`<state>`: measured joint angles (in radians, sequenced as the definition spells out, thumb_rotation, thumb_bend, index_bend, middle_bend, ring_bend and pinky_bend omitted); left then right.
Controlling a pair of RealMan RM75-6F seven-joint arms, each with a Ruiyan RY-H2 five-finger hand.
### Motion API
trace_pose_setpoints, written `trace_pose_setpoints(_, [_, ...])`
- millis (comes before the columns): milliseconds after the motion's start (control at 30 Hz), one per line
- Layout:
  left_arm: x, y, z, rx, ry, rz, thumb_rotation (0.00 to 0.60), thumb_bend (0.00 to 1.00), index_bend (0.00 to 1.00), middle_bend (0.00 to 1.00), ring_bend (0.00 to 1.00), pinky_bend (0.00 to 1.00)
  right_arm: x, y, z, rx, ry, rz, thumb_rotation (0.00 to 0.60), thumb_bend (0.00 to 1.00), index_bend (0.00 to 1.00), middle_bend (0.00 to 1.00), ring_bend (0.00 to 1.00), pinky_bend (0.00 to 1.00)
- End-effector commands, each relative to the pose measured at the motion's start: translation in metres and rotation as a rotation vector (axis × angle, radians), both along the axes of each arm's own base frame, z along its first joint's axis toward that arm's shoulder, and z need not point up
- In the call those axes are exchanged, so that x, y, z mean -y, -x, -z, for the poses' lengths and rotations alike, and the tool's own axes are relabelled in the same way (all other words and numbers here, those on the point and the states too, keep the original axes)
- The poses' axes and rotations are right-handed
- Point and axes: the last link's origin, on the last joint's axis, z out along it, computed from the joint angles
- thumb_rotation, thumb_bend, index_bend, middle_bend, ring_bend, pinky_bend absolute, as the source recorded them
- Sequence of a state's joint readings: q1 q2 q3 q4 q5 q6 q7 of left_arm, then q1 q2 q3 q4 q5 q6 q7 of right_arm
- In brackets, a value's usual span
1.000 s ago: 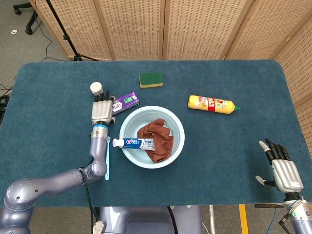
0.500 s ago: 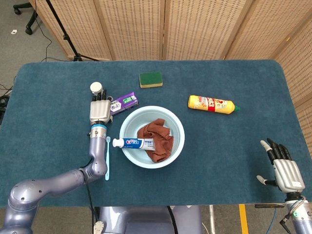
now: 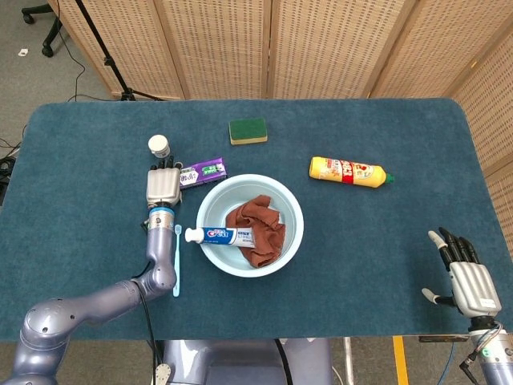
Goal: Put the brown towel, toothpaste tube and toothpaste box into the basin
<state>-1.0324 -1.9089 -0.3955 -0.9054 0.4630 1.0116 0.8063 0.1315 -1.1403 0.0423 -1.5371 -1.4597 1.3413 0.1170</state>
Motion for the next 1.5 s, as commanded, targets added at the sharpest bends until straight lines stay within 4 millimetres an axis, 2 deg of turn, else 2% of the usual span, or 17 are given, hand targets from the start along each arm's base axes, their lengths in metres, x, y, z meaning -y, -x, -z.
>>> trace_pose_setpoints(33, [-0.001,-0.005,-0.003,0.017,-0.047,0.039,0.6,0.59,0.69,0.38,0.32,0.41,0.0,0.0,0.0,-0.001,0.0,-0.001,0.6,0.1,0.0,0.0,0.0,0.0])
trace_pose_setpoints(133, [-0.001,-0.011,-0.006,0.053,-0.096,0.092,0.6,0.63,0.77,0.45,0.4,0.46,0.0,0.0,0.001,0.0,-0.001,-0.002,0.6,0.1,0.0,0.0,0.0,0.0])
trace_pose_setpoints(400, [-0.001,-0.027,-0.017,0.106,-0.175,0.186,0.6,0.63,0.79,0.46,0.41,0.47,0.0,-0.001,0.001,0.001,-0.001,-0.004,0.6,0.1,0.0,0.0,0.0,0.0])
trace_pose_setpoints(733, [0.008,-0.054,-0.044,0.195,-0.233,0.289,0.6,0.63,0.79,0.46,0.41,0.47,-0.001,-0.001,0.002,-0.004,-0.007,-0.006,0.6,0.1,0.0,0.0,0.0,0.0])
trace_pose_setpoints(1000, [0.033,-0.078,-0.077,0.32,-0.215,0.357,0.6,0.63,0.79,0.46,0.41,0.48,-0.003,-0.005,0.005,-0.007,-0.014,-0.02,0.6,0.1,0.0,0.0,0.0,0.0])
trace_pose_setpoints(1200, [0.056,-0.093,-0.097,0.369,-0.113,0.407,0.6,0.62,0.79,0.46,0.41,0.48,-0.006,-0.01,0.004,-0.006,-0.01,-0.038,0.6,0.1,0.0,0.0,0.0,0.0])
trace_pose_setpoints(1400, [0.077,-0.103,-0.106,0.397,-0.04,0.459,0.6,0.61,0.79,0.46,0.41,0.48,-0.008,-0.014,0.003,-0.003,-0.007,-0.052,0.6,0.1,0.0,0.0,0.0,0.0])
trace_pose_setpoints(1500, [0.094,-0.106,-0.103,0.383,0.04,0.476,0.6,0.61,0.79,0.46,0.41,0.47,-0.01,-0.016,0.002,0.001,-0.003,-0.063,0.6,0.1,0.0,0.0,0.0,0.0])
